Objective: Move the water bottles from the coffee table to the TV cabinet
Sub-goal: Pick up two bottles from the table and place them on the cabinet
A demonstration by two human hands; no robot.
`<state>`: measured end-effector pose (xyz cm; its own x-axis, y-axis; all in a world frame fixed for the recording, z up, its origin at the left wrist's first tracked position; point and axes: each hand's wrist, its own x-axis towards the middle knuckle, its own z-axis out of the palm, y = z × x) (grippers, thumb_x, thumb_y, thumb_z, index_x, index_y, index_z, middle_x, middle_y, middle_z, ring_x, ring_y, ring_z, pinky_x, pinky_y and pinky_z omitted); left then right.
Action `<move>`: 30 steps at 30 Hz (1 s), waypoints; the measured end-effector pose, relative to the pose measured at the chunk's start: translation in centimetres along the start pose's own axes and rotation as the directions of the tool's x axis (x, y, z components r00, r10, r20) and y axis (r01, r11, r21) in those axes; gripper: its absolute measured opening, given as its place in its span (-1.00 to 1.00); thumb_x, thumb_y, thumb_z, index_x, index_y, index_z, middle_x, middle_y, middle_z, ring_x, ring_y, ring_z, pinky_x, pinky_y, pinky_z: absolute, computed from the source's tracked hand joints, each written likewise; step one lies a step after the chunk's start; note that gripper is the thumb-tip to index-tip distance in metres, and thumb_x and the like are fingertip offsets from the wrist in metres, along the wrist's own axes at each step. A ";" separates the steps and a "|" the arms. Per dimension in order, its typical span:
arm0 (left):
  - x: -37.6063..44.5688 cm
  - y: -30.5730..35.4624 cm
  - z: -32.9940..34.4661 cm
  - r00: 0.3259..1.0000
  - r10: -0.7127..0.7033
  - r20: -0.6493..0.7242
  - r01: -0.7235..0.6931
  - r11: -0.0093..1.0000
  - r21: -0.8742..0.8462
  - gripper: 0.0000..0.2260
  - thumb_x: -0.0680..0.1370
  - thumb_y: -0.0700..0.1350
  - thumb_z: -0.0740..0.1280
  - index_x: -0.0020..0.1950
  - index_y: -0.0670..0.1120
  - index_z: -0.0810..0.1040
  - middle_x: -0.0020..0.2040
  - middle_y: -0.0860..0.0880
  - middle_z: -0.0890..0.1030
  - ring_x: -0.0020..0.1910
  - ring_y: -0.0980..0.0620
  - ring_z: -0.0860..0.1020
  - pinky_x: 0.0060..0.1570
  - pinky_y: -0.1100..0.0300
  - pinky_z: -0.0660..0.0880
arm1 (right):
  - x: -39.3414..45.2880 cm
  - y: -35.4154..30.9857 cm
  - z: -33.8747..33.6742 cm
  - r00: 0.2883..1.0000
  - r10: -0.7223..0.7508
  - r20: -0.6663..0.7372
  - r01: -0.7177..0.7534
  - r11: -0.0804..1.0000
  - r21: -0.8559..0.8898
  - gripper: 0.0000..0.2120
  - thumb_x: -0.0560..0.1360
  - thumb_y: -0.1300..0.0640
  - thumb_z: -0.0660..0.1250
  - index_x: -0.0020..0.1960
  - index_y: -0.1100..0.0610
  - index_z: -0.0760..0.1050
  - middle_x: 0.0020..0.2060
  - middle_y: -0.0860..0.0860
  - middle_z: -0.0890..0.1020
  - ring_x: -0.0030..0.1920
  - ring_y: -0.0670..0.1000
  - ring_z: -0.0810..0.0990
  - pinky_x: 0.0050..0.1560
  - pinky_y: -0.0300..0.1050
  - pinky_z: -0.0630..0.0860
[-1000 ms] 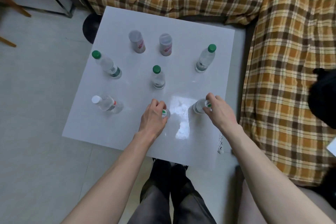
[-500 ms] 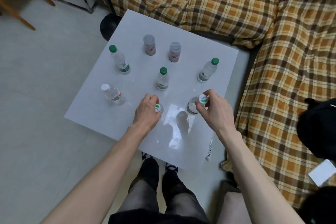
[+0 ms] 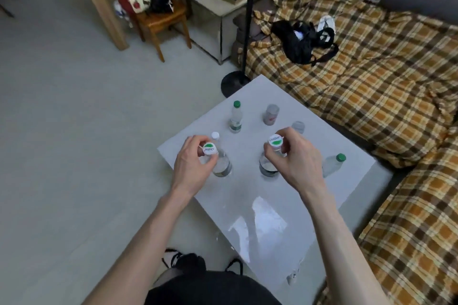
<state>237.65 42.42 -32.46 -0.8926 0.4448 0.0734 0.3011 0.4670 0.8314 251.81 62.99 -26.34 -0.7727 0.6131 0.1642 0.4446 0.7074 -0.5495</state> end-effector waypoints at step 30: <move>-3.6 -20.2 -55.9 0.594 -0.144 -0.792 0.326 0.943 0.073 -0.80 0.49 -0.01 0.50 0.06 0.11 0.56 -0.04 0.15 0.60 -0.03 0.15 0.52 0.01 0.13 0.50 | 5.9 -60.8 27.9 0.568 -0.797 0.205 0.740 0.604 0.296 -0.72 0.48 -0.24 0.34 -0.06 -0.04 0.46 -0.34 -0.12 0.60 -0.28 0.06 0.55 -0.35 -0.13 0.33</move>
<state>216.02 -11.33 -18.72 -0.8390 -0.4077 0.3603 0.0179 0.6411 0.7672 207.58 13.83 -14.83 -0.8862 -0.2878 0.3631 -0.4377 0.7770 -0.4524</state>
